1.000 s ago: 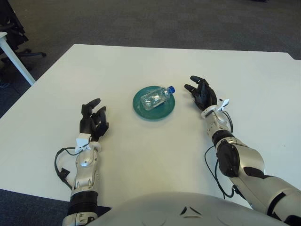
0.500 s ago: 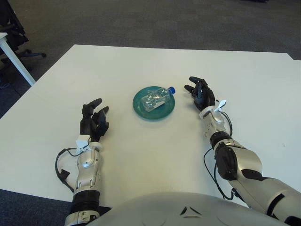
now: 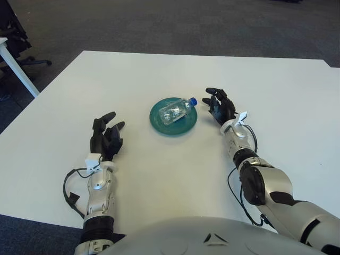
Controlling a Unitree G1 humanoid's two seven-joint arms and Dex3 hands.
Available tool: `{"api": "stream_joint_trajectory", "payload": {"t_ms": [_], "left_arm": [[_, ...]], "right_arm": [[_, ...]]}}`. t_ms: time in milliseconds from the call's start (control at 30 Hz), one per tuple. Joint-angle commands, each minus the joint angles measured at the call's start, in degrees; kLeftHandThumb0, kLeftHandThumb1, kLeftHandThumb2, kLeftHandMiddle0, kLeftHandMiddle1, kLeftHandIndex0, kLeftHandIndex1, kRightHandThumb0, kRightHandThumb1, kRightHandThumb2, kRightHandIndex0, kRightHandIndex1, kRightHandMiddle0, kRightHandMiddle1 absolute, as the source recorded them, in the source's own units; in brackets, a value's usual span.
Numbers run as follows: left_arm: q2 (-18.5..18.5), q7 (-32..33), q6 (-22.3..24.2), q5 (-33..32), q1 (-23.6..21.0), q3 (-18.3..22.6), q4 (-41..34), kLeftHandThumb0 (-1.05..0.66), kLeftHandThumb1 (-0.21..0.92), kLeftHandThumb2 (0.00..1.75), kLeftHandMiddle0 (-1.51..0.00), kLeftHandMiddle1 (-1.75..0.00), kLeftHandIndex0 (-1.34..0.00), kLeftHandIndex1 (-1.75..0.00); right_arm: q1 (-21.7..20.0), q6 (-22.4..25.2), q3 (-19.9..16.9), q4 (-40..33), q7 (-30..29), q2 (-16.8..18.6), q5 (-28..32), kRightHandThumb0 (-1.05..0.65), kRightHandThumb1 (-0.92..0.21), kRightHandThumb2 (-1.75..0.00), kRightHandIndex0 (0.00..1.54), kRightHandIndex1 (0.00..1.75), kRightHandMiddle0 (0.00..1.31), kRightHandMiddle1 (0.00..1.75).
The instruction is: Put the bottle into the plate.
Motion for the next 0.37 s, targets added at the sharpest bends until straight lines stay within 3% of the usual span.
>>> {"api": "stream_joint_trajectory", "payload": {"t_ms": [0, 67, 133, 333], "left_arm": [[0.37, -0.03, 2.42, -0.5, 1.33, 0.88, 1.12, -0.63, 0.91, 0.51, -0.52, -0.86, -0.27, -1.12], [0.43, 0.06, 2.64, -0.32, 1.4, 1.09, 0.95, -0.62, 0.91, 0.52, -0.52, -0.87, -0.28, -1.12], [0.59, 0.1, 2.87, -0.09, 1.38, 1.21, 0.7, -0.61, 0.9, 0.53, -0.52, -0.88, -0.28, -1.11], [1.12, -0.26, 3.15, 0.3, 1.3, 1.2, 0.47, -0.6, 0.89, 0.55, -0.52, -0.88, -0.27, -1.1]], "right_arm": [[3.32, 1.96, 0.52, 2.61, -0.46, 0.83, -0.95, -0.41, -0.68, -0.84, 0.59, 1.23, 0.18, 1.21], [3.38, 1.84, 0.64, 2.69, -0.45, 0.91, -1.03, -0.03, -0.72, -0.68, 0.54, 1.35, 0.18, 1.21], [3.38, 1.73, 0.8, 2.79, -0.59, 1.01, -1.34, 0.2, -0.76, -0.58, 0.52, 1.43, 0.17, 1.21], [3.37, 1.08, 1.52, 2.95, -1.34, 1.1, -2.4, 0.34, -0.78, -0.51, 0.5, 1.47, 0.17, 1.21]]}}
